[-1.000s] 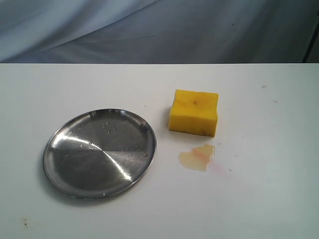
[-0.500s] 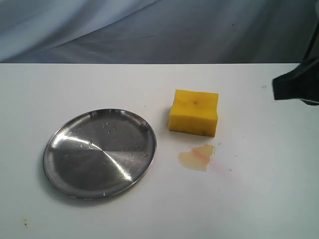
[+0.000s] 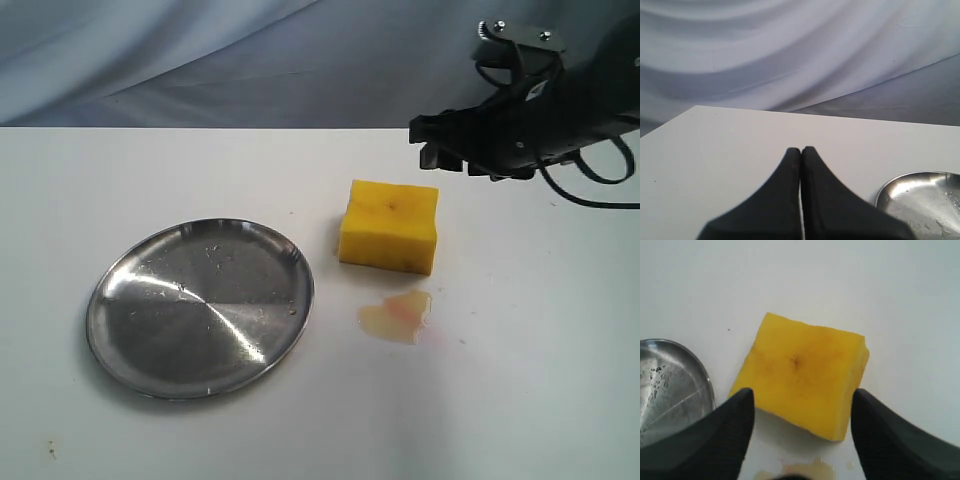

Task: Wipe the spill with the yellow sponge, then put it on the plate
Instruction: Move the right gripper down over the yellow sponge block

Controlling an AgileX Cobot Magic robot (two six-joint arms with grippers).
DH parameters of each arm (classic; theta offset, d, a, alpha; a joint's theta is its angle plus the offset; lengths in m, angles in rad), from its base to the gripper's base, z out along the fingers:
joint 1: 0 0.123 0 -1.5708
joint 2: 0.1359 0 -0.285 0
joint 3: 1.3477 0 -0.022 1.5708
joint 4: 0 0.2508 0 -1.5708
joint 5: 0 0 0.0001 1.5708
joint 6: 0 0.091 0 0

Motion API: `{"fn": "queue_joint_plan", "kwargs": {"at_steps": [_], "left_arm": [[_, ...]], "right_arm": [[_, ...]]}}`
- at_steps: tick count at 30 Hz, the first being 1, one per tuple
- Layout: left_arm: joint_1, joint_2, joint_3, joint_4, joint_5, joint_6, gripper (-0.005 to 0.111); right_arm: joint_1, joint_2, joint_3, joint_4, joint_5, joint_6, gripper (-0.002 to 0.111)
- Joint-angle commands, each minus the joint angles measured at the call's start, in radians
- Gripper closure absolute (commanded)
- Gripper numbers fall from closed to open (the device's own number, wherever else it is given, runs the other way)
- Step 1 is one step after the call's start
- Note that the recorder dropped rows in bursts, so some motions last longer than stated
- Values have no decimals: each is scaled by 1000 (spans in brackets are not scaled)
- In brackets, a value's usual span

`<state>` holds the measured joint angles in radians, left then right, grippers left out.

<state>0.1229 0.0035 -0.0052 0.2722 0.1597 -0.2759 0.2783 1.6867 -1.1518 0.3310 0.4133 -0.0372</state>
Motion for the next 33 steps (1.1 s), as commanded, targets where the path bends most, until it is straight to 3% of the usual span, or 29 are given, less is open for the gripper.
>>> {"fn": "queue_joint_plan", "kwargs": {"at_steps": [1,8,13,33], "left_arm": [[-5,-4,5,1,-5,-3,107],[-5,-4,5,1,-5,-5,107],[-5,-4,5,1,-5,-3,107],[-5,-4,5,1,-5,-3,107]], "right_arm": [[4,160,-143,34,36,2,45],[2,357,-358,-22,179,97,45],[-2,360,-358,-164,236,211,45],[15,453,-320,-139,143,261,45]]}}
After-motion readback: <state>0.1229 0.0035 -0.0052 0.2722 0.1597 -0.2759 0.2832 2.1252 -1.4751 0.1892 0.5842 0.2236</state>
